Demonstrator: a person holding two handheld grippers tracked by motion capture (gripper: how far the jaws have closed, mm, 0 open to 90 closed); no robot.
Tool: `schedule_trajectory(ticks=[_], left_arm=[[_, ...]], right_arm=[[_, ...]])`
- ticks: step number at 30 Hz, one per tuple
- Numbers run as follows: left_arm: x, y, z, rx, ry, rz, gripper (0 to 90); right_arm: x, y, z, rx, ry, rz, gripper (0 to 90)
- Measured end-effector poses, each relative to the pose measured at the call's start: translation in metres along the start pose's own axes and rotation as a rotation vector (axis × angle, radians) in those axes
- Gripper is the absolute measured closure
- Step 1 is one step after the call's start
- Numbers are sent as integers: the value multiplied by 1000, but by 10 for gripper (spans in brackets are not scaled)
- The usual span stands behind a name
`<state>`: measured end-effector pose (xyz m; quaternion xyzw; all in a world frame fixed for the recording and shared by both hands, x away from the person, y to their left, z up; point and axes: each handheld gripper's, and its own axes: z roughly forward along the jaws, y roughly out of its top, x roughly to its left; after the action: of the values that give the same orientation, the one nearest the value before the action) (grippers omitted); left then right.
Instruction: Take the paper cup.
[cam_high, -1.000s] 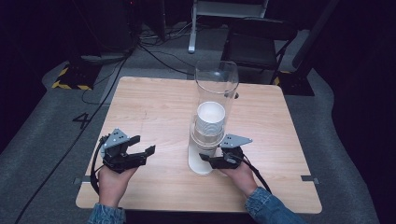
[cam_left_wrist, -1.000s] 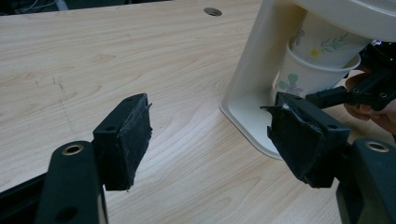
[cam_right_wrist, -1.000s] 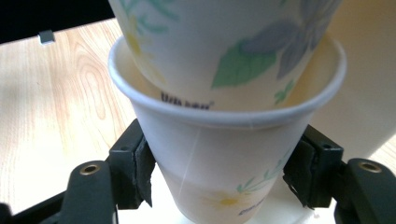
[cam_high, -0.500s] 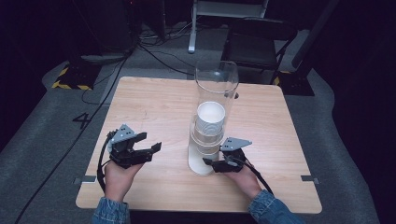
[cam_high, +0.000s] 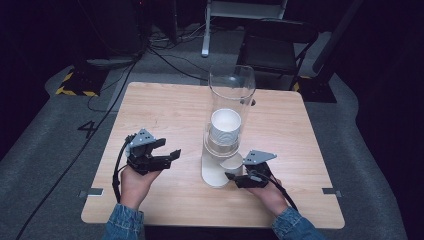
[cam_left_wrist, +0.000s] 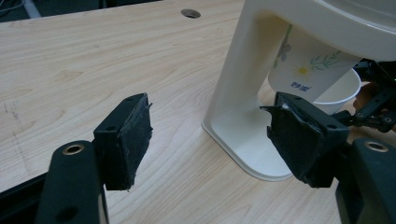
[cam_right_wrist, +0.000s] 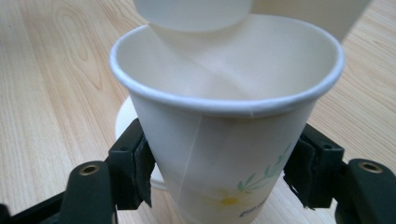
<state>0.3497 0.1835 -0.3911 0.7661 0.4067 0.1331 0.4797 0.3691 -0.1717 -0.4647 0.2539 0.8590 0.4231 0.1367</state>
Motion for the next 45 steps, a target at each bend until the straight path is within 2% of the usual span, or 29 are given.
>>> schedule_trajectory(ticks=[5, 13, 18, 24, 32, 38, 41, 45], left_arm=[[0, 3, 7, 1, -9, -7, 301], [-2, 7, 14, 5, -17, 6, 303], [-1, 7, 12, 10, -14, 4, 304], [-1, 2, 8, 3, 1, -14, 306], [2, -5, -2, 5, 30, -21, 307], [4, -11, -10, 11, 58, -32, 307], [4, -15, -13, 19, 87, -34, 306], [5, -19, -15, 26, 102, -44, 305]], right_arm=[[-6, -5, -8, 3, -22, 11, 334], [-21, -8, -27, -22, -63, 54, 335], [-30, -5, -41, -64, -86, 75, 336], [-46, -1, -58, -136, -116, 127, 335], [-69, 0, -72, -214, -178, 193, 331], [-84, 1, -81, -249, -211, 263, 330], [-90, 1, -84, -261, -234, 275, 331], [-100, -1, -86, -280, -261, 294, 330]])
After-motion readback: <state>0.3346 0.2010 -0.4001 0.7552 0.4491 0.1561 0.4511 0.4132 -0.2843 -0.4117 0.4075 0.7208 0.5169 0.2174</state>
